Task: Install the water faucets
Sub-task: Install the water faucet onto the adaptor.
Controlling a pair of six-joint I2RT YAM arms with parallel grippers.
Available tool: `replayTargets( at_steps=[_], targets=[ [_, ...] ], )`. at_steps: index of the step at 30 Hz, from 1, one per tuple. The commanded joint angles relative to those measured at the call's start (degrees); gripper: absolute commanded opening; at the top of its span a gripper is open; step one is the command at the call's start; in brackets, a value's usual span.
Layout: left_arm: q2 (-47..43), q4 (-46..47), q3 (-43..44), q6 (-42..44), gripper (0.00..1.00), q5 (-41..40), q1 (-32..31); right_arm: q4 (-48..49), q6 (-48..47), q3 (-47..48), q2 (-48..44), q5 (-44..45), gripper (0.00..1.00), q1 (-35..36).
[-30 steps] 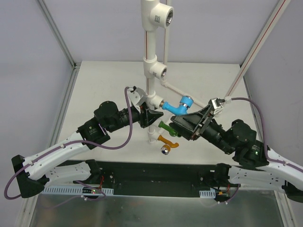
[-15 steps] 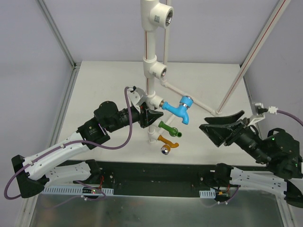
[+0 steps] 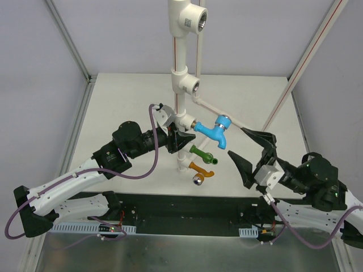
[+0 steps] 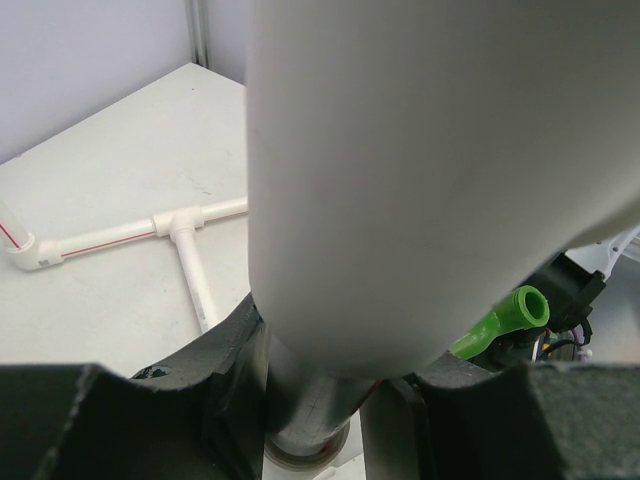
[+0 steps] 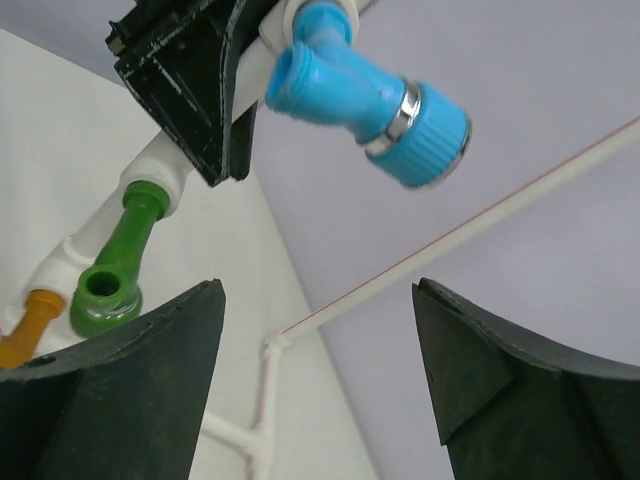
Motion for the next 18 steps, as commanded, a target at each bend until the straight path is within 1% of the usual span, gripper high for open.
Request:
replayTargets(
  at_steps=[1,5,10,14,18],
  targets=[
    [-0.8,-3.4,-0.3,-12.7,0.00,3.6,-1.1,9.2,-23.5,2.7,2.6,-11.2,0.83,0.0],
    [-1.0,-3.4,-0.4,-12.6,0.00,3.4,-1.1,10.8,-28.1,3.9,5.0,-14.2,0.83,0.1],
    [-1.1,-3.3,-0.4,-12.6,0.00,3.2,-1.1,12.1,-29.9,5.3,7.0,-16.4,0.82,0.1],
    [-1.1,-3.3,-0.4,-12.5,0.00,3.1,-1.1,9.4,-31.6,7.6,9.2,-16.5,0.82,0.0],
    [-1.1,-3.1,-0.8,-12.6,0.00,3.1,-1.1,6.4,-34.7,9.8,11.9,-15.3,0.80,0.0]
  ],
)
